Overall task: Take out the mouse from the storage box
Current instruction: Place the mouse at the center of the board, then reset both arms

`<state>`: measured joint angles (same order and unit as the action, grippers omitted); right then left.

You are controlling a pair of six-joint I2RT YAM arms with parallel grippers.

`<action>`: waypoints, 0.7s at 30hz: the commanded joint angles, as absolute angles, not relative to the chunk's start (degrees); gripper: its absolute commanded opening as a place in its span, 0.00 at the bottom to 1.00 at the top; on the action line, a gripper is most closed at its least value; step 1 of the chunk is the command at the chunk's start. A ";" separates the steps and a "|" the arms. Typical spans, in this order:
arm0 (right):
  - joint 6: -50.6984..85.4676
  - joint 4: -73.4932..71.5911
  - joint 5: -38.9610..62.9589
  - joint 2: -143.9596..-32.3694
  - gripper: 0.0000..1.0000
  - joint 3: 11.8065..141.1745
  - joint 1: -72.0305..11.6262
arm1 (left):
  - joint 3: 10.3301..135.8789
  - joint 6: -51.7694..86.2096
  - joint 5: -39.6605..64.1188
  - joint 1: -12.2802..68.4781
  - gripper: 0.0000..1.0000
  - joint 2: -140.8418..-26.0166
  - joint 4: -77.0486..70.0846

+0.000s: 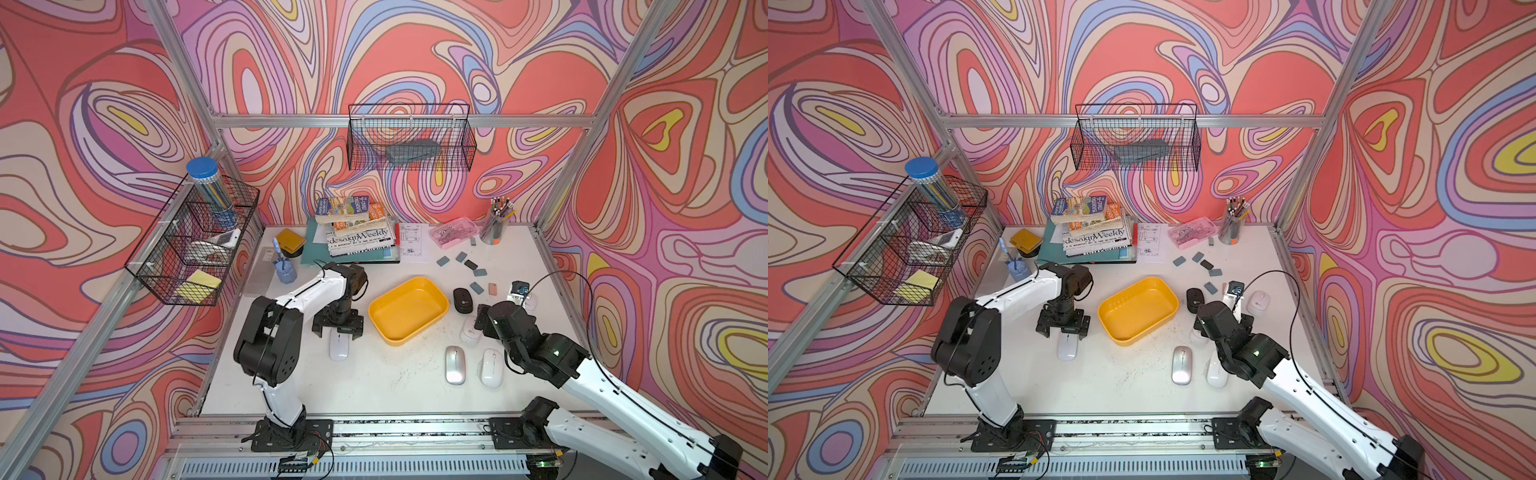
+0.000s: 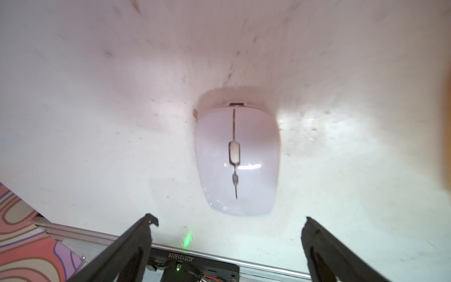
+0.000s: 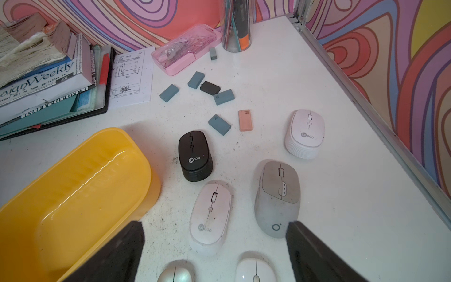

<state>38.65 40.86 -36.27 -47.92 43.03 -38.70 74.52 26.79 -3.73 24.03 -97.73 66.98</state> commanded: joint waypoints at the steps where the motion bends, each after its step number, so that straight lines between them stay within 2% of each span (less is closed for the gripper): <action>1: 38.15 41.51 -34.94 -48.17 0.94 45.63 -38.58 | 81.28 23.73 -6.81 27.15 0.99 -84.82 69.42; 4: 35.44 38.18 -35.23 -45.82 0.96 46.25 -38.57 | 80.48 18.55 -11.49 31.89 0.99 -74.92 61.23; 8: 29.89 32.24 -41.35 -44.45 0.98 48.15 -38.58 | 68.55 16.92 -22.21 32.35 0.99 -63.55 40.84; 13: 21.62 31.93 -48.08 -56.50 0.98 56.71 -38.58 | 56.53 6.60 -23.92 31.47 0.99 -57.00 19.93; 14: 20.53 31.89 -49.54 -59.38 0.98 58.29 -38.58 | 55.05 6.08 -23.01 29.79 0.99 -56.92 16.62; 16: 16.98 27.69 -51.70 -64.96 0.98 60.10 -38.58 | 53.53 6.47 -13.68 22.53 0.99 -57.82 12.14; 19: 8.82 14.66 -53.99 -72.50 0.98 59.18 -37.28 | 53.53 11.74 -6.92 13.50 0.99 -61.78 11.13; 21: 9.59 15.59 -56.72 -78.15 0.98 62.01 -35.78 | 52.49 7.50 -1.79 10.12 0.99 -65.04 9.16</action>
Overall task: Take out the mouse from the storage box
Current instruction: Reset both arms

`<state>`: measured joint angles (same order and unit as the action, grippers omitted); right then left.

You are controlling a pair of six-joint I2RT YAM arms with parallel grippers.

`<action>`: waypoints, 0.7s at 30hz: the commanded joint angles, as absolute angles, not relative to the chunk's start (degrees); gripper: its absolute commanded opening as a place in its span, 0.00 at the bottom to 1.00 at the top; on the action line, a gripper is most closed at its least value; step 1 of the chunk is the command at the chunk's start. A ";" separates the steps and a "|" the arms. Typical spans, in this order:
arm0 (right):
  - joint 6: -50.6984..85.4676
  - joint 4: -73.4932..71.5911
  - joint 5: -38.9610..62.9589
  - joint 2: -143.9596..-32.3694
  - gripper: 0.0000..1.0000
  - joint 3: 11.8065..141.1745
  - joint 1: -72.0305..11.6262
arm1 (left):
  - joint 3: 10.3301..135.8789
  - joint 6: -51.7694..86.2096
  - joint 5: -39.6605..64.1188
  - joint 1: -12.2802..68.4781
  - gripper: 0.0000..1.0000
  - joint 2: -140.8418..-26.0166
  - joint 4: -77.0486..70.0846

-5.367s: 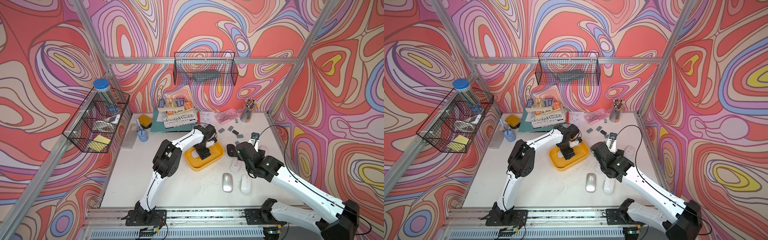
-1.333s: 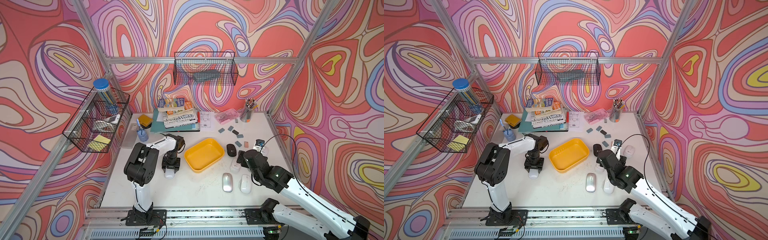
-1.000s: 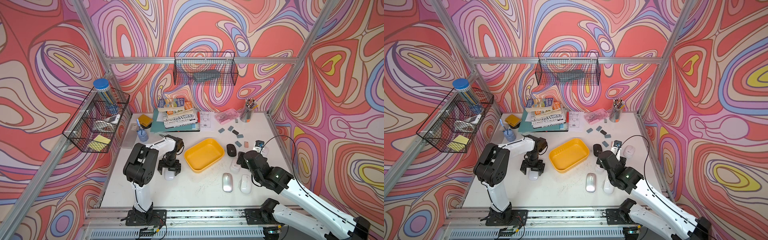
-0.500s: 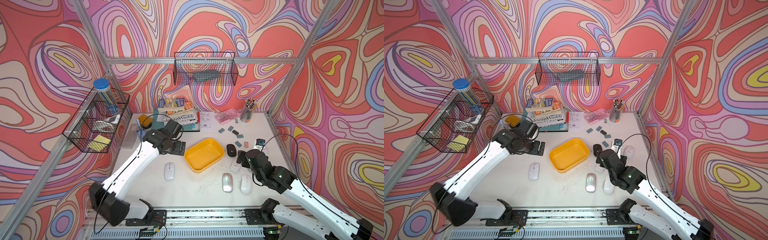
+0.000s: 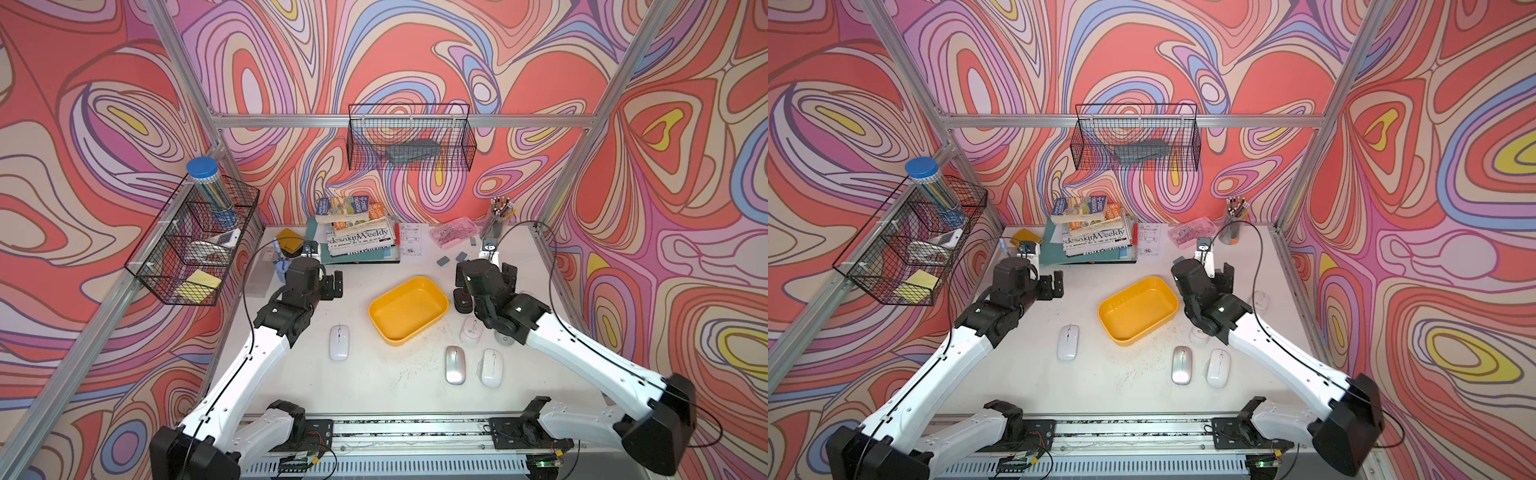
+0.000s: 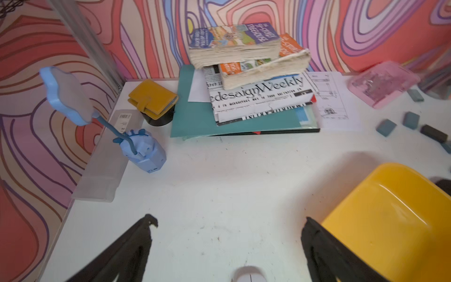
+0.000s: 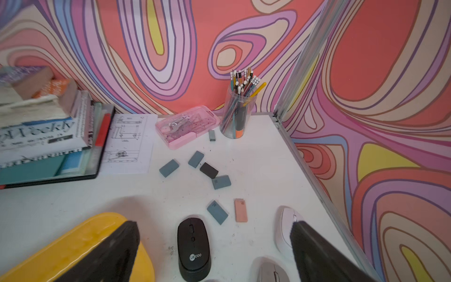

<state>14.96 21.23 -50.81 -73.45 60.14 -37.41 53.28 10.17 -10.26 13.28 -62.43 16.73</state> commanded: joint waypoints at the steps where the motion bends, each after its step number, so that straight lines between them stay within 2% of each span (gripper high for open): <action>1: 11.32 15.74 -61.33 -80.82 0.98 63.16 -35.05 | 50.96 7.51 -2.29 9.62 0.99 -67.04 7.38; 3: 10.71 11.53 -64.91 -83.25 0.98 62.14 -33.06 | 47.28 4.14 -2.39 8.98 0.99 -69.37 2.74; 8: 2.85 -13.22 -42.05 -78.25 0.98 46.57 -22.63 | 36.69 -1.54 -11.27 8.29 0.99 -73.69 -9.17; 10: -6.61 -28.76 -38.28 -79.09 0.98 39.63 -20.86 | 33.45 -0.69 -14.44 7.69 0.99 -76.69 -15.97; 11: -7.20 -33.13 -37.91 -80.00 0.98 37.58 -20.05 | 31.84 0.25 -14.85 6.91 0.99 -78.57 -20.44; 12: -6.39 -34.84 -37.41 -80.86 0.98 36.32 -18.68 | 30.15 1.08 -16.60 6.31 0.99 -80.93 -26.60; 13: -5.56 -34.40 -36.78 -81.48 0.98 35.84 -17.27 | 31.28 1.54 -18.37 6.07 0.99 -81.90 -26.20; 15: -4.27 -32.84 -36.81 -82.30 0.98 35.13 -14.37 | 31.01 0.71 -16.06 5.97 0.99 -83.86 -31.58; 16: -2.35 -32.29 -36.17 -82.37 0.98 34.47 -12.97 | 32.91 1.42 -16.55 5.91 0.99 -84.19 -27.05; 18: 0.79 -33.30 -31.27 -82.28 0.98 32.08 -10.52 | 33.11 1.54 -18.37 5.80 0.99 -85.20 -28.51; 19: 1.91 -36.00 -30.12 -82.63 0.98 30.64 -10.08 | 33.19 1.67 -18.20 5.80 0.99 -84.97 -27.68; 21: -0.23 -44.28 -28.08 -84.89 0.98 26.64 -9.84 | 28.99 0.59 -18.19 5.85 0.99 -84.63 -35.26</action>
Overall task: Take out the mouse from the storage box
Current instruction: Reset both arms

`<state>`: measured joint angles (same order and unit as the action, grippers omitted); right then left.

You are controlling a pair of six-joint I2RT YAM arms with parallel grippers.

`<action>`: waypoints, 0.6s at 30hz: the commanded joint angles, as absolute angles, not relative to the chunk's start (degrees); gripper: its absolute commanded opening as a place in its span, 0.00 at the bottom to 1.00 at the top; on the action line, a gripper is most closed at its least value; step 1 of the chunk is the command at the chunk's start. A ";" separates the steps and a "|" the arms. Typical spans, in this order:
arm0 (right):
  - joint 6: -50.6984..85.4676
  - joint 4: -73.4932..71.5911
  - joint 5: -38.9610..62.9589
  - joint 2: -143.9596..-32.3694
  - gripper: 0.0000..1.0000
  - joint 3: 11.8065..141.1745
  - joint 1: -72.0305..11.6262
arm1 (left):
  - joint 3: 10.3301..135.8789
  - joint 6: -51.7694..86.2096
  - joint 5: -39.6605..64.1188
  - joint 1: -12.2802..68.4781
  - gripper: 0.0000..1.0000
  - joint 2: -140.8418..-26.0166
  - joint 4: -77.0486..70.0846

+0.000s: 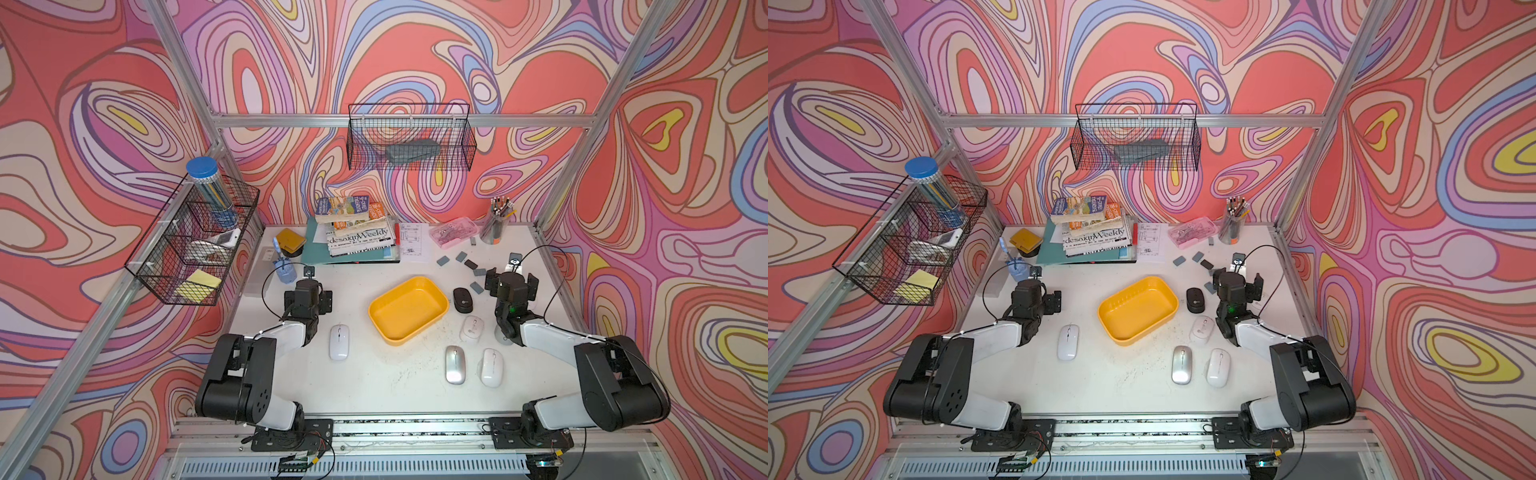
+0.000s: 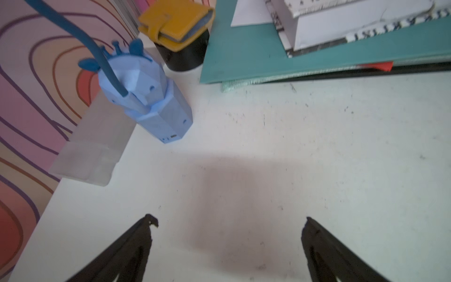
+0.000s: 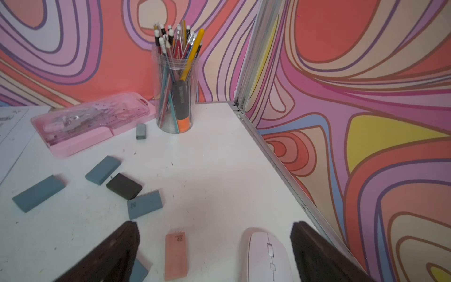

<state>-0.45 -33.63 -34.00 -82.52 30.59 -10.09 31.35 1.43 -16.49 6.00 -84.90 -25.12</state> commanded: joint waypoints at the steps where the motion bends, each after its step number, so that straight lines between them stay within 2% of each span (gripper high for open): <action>1: -2.18 -48.95 -26.96 -86.49 0.98 25.01 -9.77 | 23.87 0.54 -20.02 5.65 0.99 -86.40 -46.74; 2: -2.79 -54.79 -26.62 -88.61 0.98 23.00 -9.76 | 20.98 0.65 -19.44 5.20 0.99 -86.16 -51.78; 3: -1.99 -60.57 -26.12 -90.95 0.98 21.29 -9.76 | 20.81 1.67 -16.89 5.12 0.99 -84.01 -47.45; 4: -2.66 -64.89 -25.00 -92.83 0.98 20.25 -9.67 | 19.17 1.24 -16.42 5.10 0.99 -86.11 -53.44; 5: -3.47 -67.94 -23.25 -94.56 0.98 19.56 -9.67 | 16.74 -0.55 -17.25 5.10 0.99 -91.07 -65.79; 6: -4.28 -69.36 -22.35 -95.13 0.98 19.36 -9.65 | 16.96 -0.15 -17.38 5.20 0.99 -89.85 -62.06; 7: -4.01 -68.33 -22.07 -94.81 0.98 19.50 -9.61 | 18.90 1.98 -16.93 4.98 0.99 -86.24 -52.41; 9: -3.62 -66.00 -21.30 -94.88 0.98 20.87 -9.00 | 19.47 -0.60 -17.56 5.29 0.99 -90.76 -59.80; 11: -2.67 -60.84 -17.80 -94.40 0.98 22.90 -7.44 | 21.44 1.99 -16.73 4.67 0.99 -87.38 -49.83; 12: -2.19 -58.44 -16.26 -94.52 0.98 24.22 -6.69 | 20.24 0.52 -16.77 4.68 0.99 -89.73 -56.45; 15: 0.60 -49.31 -6.78 -95.84 0.98 29.19 -1.92 | 21.03 1.27 -16.49 4.84 0.99 -88.13 -51.93; 16: 1.90 -48.13 -3.12 -96.49 0.98 29.90 0.02 | 20.22 0.34 -16.61 4.83 0.99 -89.45 -55.91; 18: 1.28 -53.92 -1.65 -97.38 0.98 27.18 0.53 | 21.18 1.02 -16.34 4.83 0.99 -88.09 -51.27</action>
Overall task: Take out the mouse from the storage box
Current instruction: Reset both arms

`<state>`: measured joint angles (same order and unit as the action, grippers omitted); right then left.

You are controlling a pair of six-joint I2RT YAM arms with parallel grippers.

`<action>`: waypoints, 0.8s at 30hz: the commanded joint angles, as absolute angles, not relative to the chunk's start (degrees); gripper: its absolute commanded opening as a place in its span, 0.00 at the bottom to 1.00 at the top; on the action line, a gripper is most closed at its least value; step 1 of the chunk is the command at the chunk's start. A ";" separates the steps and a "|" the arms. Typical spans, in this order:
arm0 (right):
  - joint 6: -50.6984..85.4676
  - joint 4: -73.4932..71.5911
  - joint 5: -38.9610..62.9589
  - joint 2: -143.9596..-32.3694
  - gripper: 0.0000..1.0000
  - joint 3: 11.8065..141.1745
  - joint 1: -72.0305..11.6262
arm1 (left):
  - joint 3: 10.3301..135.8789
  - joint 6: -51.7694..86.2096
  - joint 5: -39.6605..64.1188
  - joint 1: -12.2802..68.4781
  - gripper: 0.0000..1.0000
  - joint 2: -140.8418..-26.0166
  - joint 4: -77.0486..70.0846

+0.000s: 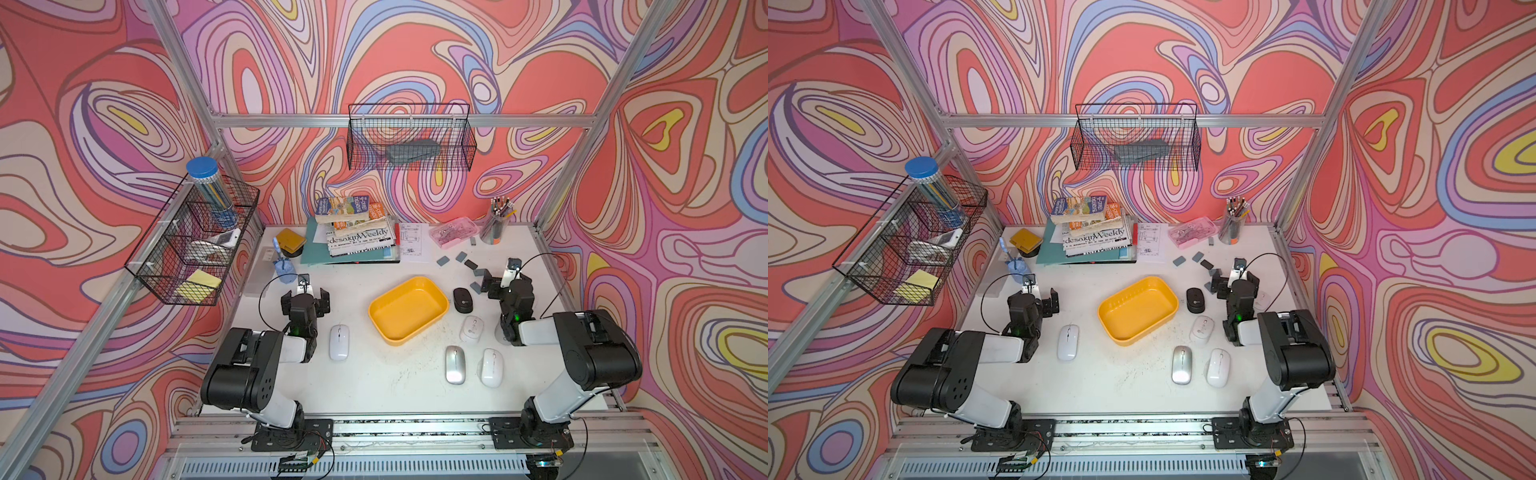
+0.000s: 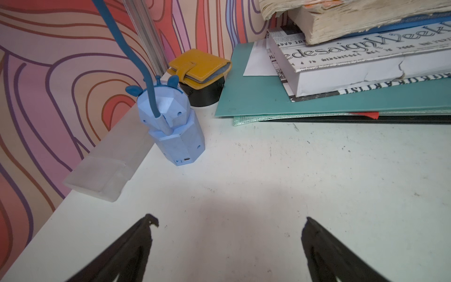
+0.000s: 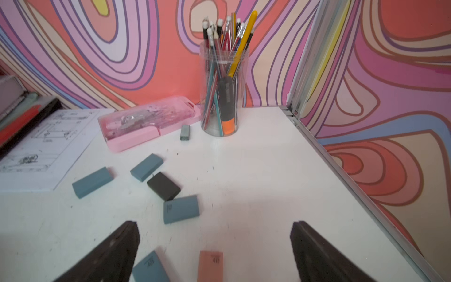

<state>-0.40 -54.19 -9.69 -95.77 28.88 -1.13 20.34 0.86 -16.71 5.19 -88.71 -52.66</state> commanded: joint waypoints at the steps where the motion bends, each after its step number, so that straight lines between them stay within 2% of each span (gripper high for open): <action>1: 1.36 -54.70 -2.51 -97.23 0.98 26.73 0.34 | 21.26 1.11 -16.10 4.76 0.99 -88.20 -51.50; 10: -1.26 -60.30 -1.93 -97.04 0.98 23.73 -1.48 | 20.57 0.60 -16.26 4.76 0.99 -88.65 -53.76; 24: -1.41 -59.15 -1.13 -97.16 0.98 24.28 -1.42 | 20.74 0.53 -15.91 4.75 0.99 -88.81 -53.61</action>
<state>-0.97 -58.02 -1.61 -96.33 24.38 -1.21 20.40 0.84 -16.60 5.19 -88.73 -52.86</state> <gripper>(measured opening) 0.983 0.988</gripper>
